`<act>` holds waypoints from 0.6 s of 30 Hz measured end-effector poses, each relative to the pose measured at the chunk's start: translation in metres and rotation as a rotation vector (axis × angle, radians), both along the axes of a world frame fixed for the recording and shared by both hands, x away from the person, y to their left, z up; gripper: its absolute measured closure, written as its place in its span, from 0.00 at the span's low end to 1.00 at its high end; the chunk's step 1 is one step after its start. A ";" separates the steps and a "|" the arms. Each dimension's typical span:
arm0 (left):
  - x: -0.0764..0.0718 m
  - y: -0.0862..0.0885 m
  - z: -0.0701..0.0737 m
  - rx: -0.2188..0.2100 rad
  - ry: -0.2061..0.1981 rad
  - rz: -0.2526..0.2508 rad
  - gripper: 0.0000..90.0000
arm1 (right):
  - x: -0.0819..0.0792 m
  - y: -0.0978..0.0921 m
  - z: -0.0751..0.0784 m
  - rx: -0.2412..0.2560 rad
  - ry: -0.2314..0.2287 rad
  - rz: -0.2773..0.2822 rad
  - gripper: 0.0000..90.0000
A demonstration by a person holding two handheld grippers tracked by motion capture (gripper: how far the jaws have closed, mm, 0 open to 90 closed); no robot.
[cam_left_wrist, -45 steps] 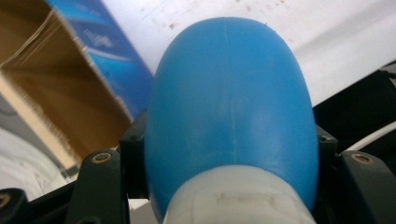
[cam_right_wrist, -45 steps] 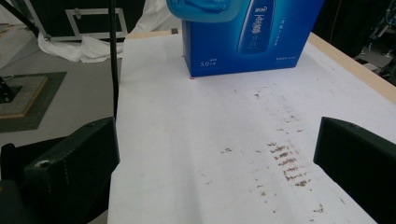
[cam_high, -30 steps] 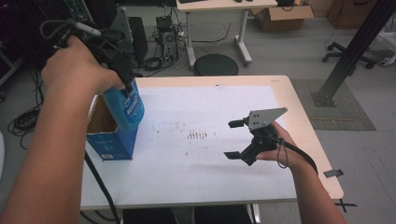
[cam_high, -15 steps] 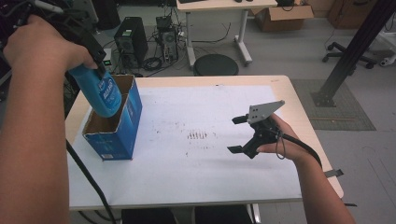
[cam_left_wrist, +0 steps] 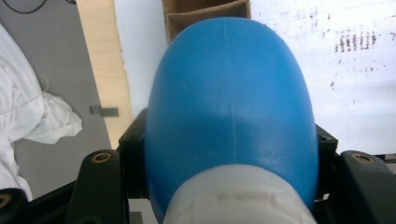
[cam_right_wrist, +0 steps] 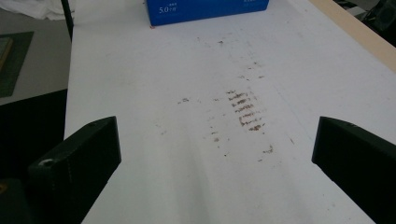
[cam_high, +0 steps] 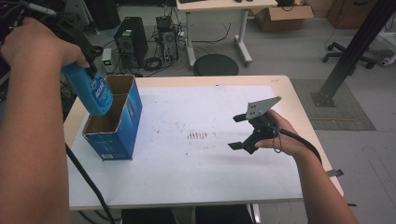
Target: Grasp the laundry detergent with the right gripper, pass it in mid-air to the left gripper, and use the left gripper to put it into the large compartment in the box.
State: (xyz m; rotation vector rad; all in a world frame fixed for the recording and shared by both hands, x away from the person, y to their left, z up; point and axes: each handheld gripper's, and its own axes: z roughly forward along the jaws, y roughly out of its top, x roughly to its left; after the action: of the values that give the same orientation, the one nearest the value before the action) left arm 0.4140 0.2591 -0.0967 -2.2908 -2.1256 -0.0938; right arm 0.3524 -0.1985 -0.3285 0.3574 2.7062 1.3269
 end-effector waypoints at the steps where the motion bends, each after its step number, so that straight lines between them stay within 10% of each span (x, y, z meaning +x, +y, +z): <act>1: 0.001 0.000 -0.003 -0.004 -0.001 0.007 0.43 | 0.000 0.001 0.000 -0.003 0.002 -0.002 0.01; 18: 0.011 0.003 -0.038 -0.003 0.039 0.010 0.42 | -0.002 0.001 0.004 -0.008 -0.002 -0.003 0.02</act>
State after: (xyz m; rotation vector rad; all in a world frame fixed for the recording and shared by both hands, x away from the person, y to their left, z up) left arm 0.4249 0.2622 -0.1342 -2.2638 -2.1203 -0.0451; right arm 0.3507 -0.1977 -0.3247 0.3600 2.7076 1.3145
